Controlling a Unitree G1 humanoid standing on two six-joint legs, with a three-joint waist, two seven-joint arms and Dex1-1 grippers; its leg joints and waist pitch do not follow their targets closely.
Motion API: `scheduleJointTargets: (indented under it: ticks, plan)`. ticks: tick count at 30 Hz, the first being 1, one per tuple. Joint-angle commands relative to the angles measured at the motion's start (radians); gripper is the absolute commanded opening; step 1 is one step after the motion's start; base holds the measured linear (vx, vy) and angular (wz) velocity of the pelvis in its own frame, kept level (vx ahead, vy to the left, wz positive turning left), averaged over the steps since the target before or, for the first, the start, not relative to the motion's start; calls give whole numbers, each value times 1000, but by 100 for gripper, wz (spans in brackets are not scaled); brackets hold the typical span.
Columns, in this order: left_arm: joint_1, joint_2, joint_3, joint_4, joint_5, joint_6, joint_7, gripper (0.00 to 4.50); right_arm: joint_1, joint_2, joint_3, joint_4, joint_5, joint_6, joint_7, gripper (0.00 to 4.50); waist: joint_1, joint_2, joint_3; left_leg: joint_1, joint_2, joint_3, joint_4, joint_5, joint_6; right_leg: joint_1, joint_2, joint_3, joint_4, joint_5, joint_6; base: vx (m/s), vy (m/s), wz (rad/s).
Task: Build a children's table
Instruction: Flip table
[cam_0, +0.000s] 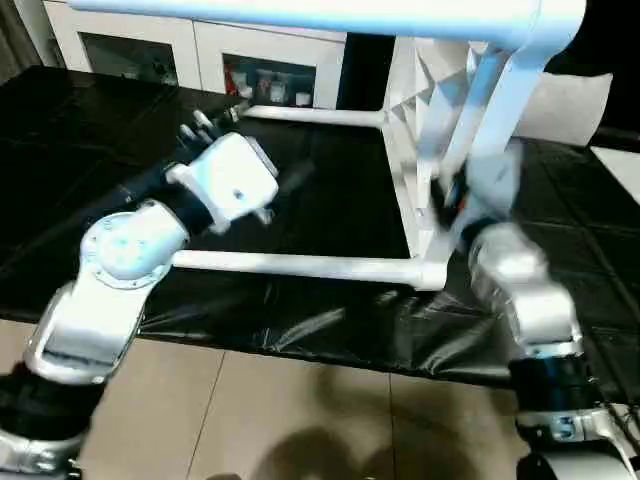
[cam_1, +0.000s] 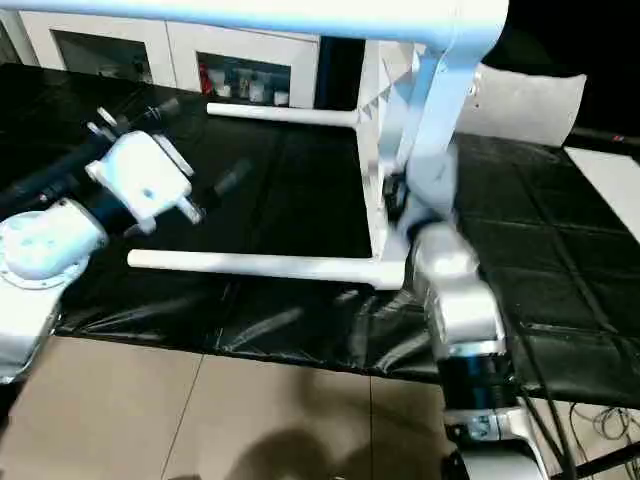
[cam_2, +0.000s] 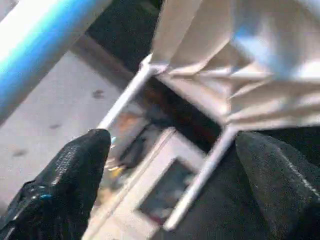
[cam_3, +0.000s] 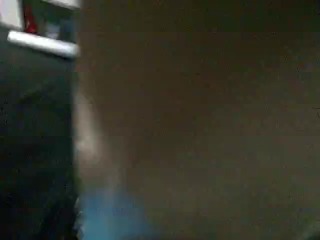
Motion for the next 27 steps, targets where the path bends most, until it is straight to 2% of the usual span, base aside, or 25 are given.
scheduleJointTargets:
  ticks: [1, 4, 7, 8, 10, 14, 20, 21, 22, 23, 27]
  plan:
    - [-20, 12, -16, 20, 84, -58, 88, 450, -14, -23, -27, 76, -4, -16, 1, 314, -5, 22, -59, -11, 58, -28, -73, -59, -25, 62, -96, 88, -78, -189, 25, 0, 0, 0]
    - [-23, 4, -3, 37, 115, -98, 125, 450, -23, -25, -30, 107, 0, -36, 12, 314, -2, 21, -58, -10, 60, -27, -73, -64, -25, 63, -100, 90, -75, -169, -16, 0, 0, 0]
    - [-31, -5, 14, 54, 142, -168, 170, 450, -48, -18, -50, 146, 26, -56, 32, 288, -2, 20, -58, -14, 58, -27, -73, -67, -16, 67, -101, 90, -76, -167, -34, 0, 0, 0]
    - [-31, -5, 14, 54, 142, -168, 170, 450, -48, -18, -50, 146, 26, -56, 32, 288, -2, 19, -57, -12, 59, -26, -73, -69, -15, 66, -102, 91, -77, -172, -34, 0, 0, 0]
    - [-44, 2, 2, 70, 185, -232, 215, 450, -66, -15, -49, 170, 23, -68, 33, 266, -1, 21, -56, -12, 59, -27, -73, -78, -14, 64, -103, 89, -79, -193, -37, 0, 0, 0]
    - [-71, -2, -10, 105, 213, -276, 250, 450, -80, -6, -46, 194, 27, -91, 42, 234, 1, 18, -55, -10, 57, -26, -73, -94, -10, 61, -104, 88, -85, -242, -24, 0, 0, 0]
    - [-134, -21, 7, 168, 275, -272, 306, 450, -89, 3, -31, 207, 25, -113, 59, 200, 0, 19, -58, -11, 60, -29, -72, -82, -11, 61, -106, 88, -81, -215, -30, 0, 0, 0]
    - [-162, -26, 19, 196, 292, -266, 330, 450, -90, -1, -27, 215, 16, -123, 56, 198, 1, 30, -58, -12, 57, -28, -72, -72, -9, 61, -104, 89, -77, -189, -41, 0, 0, 0]
    - [-162, -26, 19, 196, 292, -266, 330, 450, -90, -1, -27, 215, 16, -123, 56, 196, 1, 30, -58, -12, 57, -28, -72, -72, -9, 61, -104, 89, -77, -189, -41, 0, 0, 0]
    - [-171, -27, 23, 206, 296, -263, 337, 450, -89, -3, -24, 215, 10, -127, 54, 196, 0, 24, -59, -14, 57, -28, -71, -70, -8, 64, -105, 89, -77, -179, -44, 0, 0, 0]
    - [-258, -31, 48, 294, 312, -224, 375, 450, -89, -29, -7, 209, -31, -140, 50, 195, 3, 23, -58, -12, 53, -26, -69, -68, -2, 63, -104, 88, -81, -200, -42, 0, 0, 0]
